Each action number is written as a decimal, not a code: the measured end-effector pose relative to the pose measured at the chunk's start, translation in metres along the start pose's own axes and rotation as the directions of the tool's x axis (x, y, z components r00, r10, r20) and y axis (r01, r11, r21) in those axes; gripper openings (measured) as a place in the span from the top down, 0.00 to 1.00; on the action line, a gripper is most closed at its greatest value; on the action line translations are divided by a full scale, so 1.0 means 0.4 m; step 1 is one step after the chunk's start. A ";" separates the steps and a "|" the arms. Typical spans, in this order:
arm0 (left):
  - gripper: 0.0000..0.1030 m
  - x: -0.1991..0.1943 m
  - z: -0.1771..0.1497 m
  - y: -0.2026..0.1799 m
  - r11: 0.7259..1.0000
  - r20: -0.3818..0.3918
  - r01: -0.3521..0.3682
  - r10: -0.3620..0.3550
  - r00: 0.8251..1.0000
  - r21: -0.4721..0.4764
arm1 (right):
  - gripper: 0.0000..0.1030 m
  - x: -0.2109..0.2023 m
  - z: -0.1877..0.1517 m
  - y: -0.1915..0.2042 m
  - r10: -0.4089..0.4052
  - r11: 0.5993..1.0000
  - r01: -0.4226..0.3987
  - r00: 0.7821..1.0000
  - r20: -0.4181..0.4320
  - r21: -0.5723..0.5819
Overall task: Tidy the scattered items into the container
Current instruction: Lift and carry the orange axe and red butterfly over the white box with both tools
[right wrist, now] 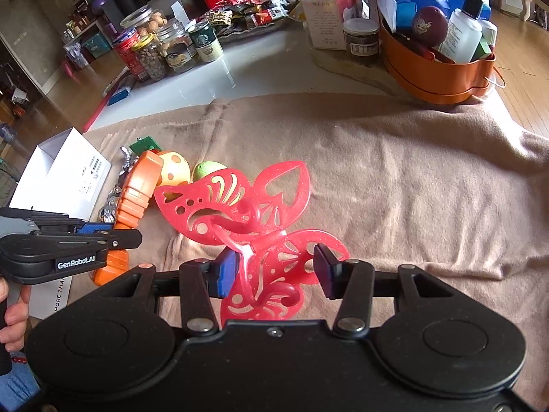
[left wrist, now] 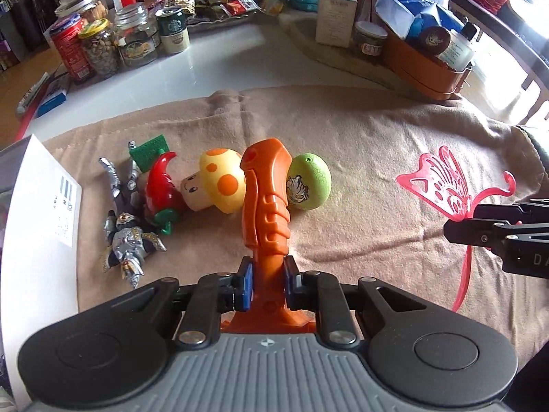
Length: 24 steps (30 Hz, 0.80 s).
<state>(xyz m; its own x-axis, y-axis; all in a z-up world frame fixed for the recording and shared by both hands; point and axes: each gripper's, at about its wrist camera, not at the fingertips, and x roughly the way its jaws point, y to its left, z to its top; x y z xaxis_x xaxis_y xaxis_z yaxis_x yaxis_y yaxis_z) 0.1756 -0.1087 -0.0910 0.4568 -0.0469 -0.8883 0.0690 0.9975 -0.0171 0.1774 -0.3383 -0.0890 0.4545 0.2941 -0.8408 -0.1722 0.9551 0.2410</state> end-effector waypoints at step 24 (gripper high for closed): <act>0.82 -0.402 -0.113 0.370 0.954 0.181 -0.094 0.150 0.972 -0.286 | 0.53 -0.106 0.137 0.468 0.103 0.957 -0.088 0.994 0.038 -0.278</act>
<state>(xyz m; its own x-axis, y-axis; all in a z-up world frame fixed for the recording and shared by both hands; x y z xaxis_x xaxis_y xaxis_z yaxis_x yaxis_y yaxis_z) 0.0722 0.0487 0.0285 0.6151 0.0944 -0.7828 -0.2309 0.9708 -0.0644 0.1738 -0.1700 0.0184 0.4674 0.3917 -0.7925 -0.4474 0.8780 0.1701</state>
